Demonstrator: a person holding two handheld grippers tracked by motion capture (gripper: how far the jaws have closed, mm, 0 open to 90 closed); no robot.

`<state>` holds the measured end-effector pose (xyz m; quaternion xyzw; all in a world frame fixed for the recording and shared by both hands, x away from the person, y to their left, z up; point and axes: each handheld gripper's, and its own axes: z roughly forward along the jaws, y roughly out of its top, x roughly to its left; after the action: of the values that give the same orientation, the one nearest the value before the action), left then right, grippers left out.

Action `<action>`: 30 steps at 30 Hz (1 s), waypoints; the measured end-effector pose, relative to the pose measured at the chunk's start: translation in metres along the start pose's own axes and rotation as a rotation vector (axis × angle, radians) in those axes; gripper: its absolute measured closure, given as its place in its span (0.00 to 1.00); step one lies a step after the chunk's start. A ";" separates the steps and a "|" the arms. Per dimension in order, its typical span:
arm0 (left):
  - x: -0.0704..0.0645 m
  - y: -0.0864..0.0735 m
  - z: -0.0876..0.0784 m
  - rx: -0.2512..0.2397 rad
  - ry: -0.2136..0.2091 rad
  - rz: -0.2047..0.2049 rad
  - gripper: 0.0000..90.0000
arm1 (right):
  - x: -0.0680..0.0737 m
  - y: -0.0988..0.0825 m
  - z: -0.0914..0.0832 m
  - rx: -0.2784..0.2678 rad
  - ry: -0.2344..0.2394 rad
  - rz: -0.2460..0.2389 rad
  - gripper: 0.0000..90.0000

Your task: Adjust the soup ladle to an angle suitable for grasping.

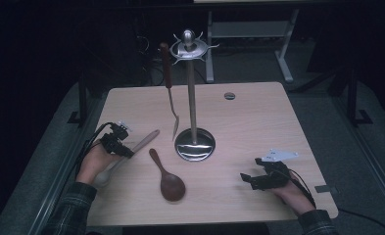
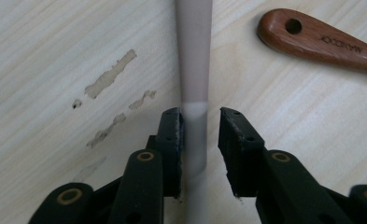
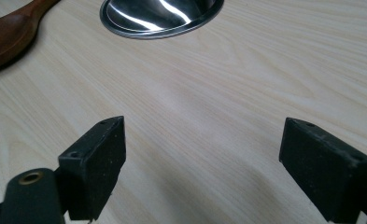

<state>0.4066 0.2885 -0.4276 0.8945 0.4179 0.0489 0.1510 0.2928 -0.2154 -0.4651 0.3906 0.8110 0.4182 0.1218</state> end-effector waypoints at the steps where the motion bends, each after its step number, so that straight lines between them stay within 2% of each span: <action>1: 0.000 0.000 0.002 0.004 0.008 -0.002 0.79 | 0.000 0.000 0.000 0.000 0.000 0.002 0.16; 4: 0.000 0.001 0.004 0.008 0.008 -0.008 0.80 | 0.000 0.000 0.000 -0.001 0.002 -0.002 0.16; 8: 0.001 0.001 0.008 0.030 0.015 0.009 0.83 | 0.001 0.000 0.000 0.001 0.004 -0.003 0.16; 20: -0.002 -0.001 0.007 -0.001 0.026 -0.003 0.86 | 0.000 0.000 0.000 0.006 0.002 0.009 0.16; 22: -0.005 -0.004 0.004 -0.034 0.022 -0.034 0.86 | 0.000 0.000 0.001 0.005 0.003 0.006 0.16; 24: -0.004 -0.006 0.000 -0.055 0.031 -0.027 0.86 | 0.000 0.000 0.001 0.006 0.005 0.007 0.16; 26: -0.005 -0.007 -0.002 -0.070 0.034 -0.039 0.86 | 0.000 0.001 0.002 0.006 0.006 0.005 0.16; 27: -0.006 -0.010 -0.007 -0.097 0.040 -0.048 0.86 | 0.000 0.002 0.003 0.008 0.007 0.002 0.16; 30: -0.008 -0.015 -0.014 -0.133 0.046 -0.062 0.86 | -0.001 0.006 0.006 0.008 0.017 -0.002 0.16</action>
<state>0.3874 0.2950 -0.4191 0.8677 0.4446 0.0922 0.2022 0.2998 -0.2104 -0.4640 0.3867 0.8140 0.4182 0.1141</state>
